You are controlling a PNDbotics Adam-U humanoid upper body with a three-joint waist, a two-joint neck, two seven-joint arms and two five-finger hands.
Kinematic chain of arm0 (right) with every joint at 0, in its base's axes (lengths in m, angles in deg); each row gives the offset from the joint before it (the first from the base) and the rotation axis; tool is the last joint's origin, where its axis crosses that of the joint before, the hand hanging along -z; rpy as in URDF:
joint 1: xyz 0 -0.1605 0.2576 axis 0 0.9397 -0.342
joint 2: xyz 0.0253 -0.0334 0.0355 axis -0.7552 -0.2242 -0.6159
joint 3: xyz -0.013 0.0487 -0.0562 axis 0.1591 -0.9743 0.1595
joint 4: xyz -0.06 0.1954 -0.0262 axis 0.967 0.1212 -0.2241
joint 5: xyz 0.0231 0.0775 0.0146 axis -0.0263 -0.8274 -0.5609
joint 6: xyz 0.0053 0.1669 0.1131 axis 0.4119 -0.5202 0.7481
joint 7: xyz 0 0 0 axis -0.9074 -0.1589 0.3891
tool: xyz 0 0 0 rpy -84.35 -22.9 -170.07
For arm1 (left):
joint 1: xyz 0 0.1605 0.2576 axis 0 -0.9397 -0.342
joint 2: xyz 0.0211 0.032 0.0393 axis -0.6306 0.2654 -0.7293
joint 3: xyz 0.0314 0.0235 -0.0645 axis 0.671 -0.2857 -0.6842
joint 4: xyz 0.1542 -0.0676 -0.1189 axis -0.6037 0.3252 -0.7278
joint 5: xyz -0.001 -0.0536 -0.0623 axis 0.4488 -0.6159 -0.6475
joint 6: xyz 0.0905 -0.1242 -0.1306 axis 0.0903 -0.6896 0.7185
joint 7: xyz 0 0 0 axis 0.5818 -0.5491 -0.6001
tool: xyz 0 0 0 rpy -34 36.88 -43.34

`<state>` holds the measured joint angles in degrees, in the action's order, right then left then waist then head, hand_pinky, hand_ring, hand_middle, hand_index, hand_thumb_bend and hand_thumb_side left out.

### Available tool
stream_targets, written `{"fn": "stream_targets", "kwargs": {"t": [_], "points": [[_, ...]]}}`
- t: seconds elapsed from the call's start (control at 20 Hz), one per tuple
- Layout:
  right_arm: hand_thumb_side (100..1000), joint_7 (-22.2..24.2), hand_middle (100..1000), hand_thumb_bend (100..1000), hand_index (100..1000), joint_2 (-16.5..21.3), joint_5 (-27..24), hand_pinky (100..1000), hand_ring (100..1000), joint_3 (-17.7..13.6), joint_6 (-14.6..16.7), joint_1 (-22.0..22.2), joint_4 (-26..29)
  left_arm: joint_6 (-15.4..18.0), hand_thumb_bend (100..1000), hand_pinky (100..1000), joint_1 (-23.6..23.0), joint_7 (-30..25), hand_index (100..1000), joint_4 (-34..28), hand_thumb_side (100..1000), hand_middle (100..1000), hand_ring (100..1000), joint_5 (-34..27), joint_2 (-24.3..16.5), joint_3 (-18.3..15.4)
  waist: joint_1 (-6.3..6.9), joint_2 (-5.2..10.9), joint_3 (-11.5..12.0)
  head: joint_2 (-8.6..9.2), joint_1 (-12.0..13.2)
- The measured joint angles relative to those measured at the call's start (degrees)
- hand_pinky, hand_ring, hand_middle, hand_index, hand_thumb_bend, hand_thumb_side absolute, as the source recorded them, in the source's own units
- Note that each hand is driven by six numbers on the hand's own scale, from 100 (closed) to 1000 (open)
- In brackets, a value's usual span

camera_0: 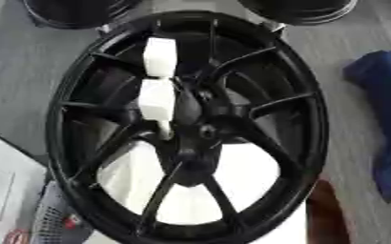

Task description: Pull the pin out of the wheel hub.

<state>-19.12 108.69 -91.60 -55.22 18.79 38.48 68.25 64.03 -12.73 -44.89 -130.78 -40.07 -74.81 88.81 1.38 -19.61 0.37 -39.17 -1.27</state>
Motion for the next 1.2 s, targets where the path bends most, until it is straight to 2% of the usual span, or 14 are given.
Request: {"fn": "stream_targets", "kwargs": {"t": [0.5, 0.55, 0.6, 1.0, 1.05, 1.2], "points": [[773, -0.14, 604, 100, 811, 0.0, 0.0, 853, 640, -0.01, 0.14, 0.04, 0.0, -0.04, 126, 689, -0.89, 2.54, 727, 3.98, 588, 600, 722, -0.92, 0.73, -1.39, -0.4, 0.0, -0.05, 0.03, 0.03], [772, -0.15, 605, 100, 811, 0.0, 0.0, 853, 640, -0.01, 0.15, 0.05, 0.0, 0.01, 180, 692, -0.89, 2.57, 728, 3.97, 577, 600, 722, -1.0, 0.74, -1.38, -0.41, 0.0, -0.05, 0.03, 0.04], [774, -0.15, 605, 100, 811, 0.0, 0.0, 853, 640, -0.01, 0.15, 0.05, 0.0, 0.11, 131, 692, -0.88, 2.5, 729, 3.89, 584, 601, 723, -1.1, 0.74, -1.35, -0.42, 0.0, -0.05, 0.03, 0.06], [775, -0.04, 605, 100, 811, 0.0, 0.0, 853, 640, -0.01, 0.32, 0.35, 0.0, 0.72, 147, 704, 0.44, -0.94, 734, -1.32, 573, 606, 725, -0.08, 0.74, 1.0, -0.44, 0.0, -0.2, 0.03, 0.12], [778, -0.03, 605, 100, 812, 0.0, 0.0, 853, 640, -0.01, 0.35, 0.36, 0.0, 0.62, 181, 727, 0.54, -1.25, 746, -1.64, 560, 618, 730, 0.08, 0.74, 1.13, -0.44, 0.0, -0.21, 0.03, 0.13], [781, 0.21, 605, 100, 812, 0.01, 0.0, 854, 641, 0.23, 0.41, 0.17, 0.0, 1.45, 189, 731, 2.79, -2.73, 747, -3.62, 571, 621, 732, -0.31, 0.58, 2.86, -0.17, 0.01, -1.42, 0.06, 0.67]]}}
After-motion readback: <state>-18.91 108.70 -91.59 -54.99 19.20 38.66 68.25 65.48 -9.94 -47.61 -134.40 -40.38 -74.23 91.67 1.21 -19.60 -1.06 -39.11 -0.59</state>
